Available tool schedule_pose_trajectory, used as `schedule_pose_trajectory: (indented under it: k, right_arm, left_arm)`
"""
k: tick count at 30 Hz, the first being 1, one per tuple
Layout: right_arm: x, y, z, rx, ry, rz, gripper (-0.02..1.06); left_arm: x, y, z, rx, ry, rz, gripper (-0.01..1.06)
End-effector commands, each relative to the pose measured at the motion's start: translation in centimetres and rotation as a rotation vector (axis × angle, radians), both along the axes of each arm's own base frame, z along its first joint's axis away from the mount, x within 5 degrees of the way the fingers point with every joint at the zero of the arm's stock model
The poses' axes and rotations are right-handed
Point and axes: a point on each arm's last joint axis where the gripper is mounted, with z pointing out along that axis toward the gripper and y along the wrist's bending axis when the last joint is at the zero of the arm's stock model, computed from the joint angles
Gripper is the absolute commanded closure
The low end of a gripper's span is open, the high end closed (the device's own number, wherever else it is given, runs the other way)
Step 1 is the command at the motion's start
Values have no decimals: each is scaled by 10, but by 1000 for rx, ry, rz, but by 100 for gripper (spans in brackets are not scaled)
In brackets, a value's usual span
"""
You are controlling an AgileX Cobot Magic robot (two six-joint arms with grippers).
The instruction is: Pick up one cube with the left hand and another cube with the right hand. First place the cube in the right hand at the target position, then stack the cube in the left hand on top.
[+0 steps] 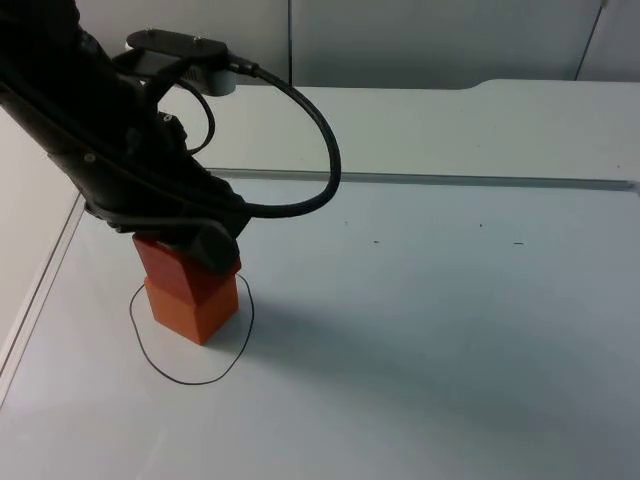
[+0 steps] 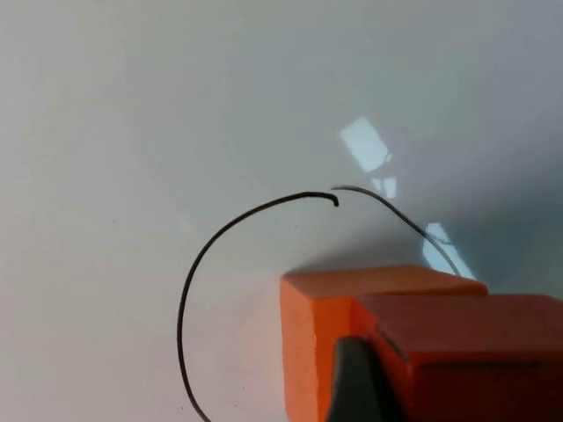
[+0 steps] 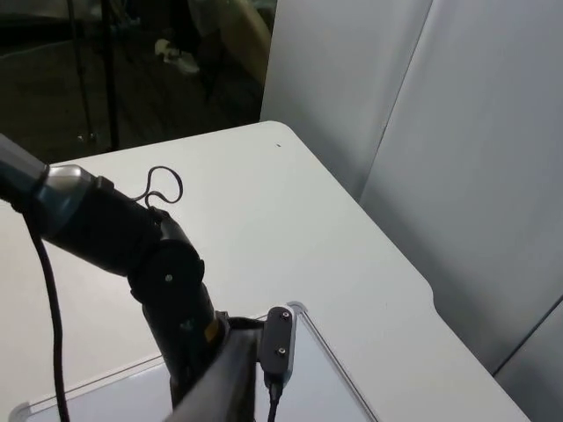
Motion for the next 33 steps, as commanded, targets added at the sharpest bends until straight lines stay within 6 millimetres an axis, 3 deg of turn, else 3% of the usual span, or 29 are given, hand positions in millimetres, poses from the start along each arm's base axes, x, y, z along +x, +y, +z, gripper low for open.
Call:
schedule_pose_trajectory:
  k: [1,4,5,8,9,14,17,21,22,25,26,27,29,30,33]
  right_arm:
    - [-1,-2,2,0,-6,1,4]
    - [-1,-2,2,0,-6,1,4]
    - [-1,-2,2,0,-6,1,4]
    - [-1,-2,2,0,-6,1,4]
    - [-1,-2,2,0,-6,1,4]
    - [-1,-2,2,0,-6,1,4]
    - [-1,-2,2,0,-6,1,4]
    - [-1,-2,2,0,-6,1,4]
    - [-1,-2,2,0,-6,1,4]
    - [-1,-2,2,0,-6,1,4]
    - [-1,-2,2,0,-6,1,4]
    - [-1,-2,2,0,-6,1,4]
    - [-1,-2,2,6,-11,-2,4]
    - [-1,-2,2,6,-11,-2,4]
    - [-1,-1,4,12,-36,9,4]
  left_arm:
    - [2,-1,1,-11,-8,14,97]
    - [2,-1,1,-11,-7,16,81]
    - [2,-1,1,-11,-7,16,81]
    - [2,-1,1,-11,-1,14,58]
    - [1,-1,2,-11,0,13,45]
    - [0,-2,10,-19,7,0,29]
    - [0,-3,22,-32,-6,-9,29]
    - [1,-4,62,-77,-105,-20,29]
    - [1,-4,62,-77,-105,-20,29]
    - [-2,-3,106,-128,-232,-24,29]
    - [-2,-3,106,-128,-232,-24,29]
    - [-7,0,134,-159,-307,-27,29]
    - [-19,4,171,-201,-403,-32,29]
    - [-19,4,171,-201,-403,-32,29]
    - [-49,17,219,-259,-546,-36,29]
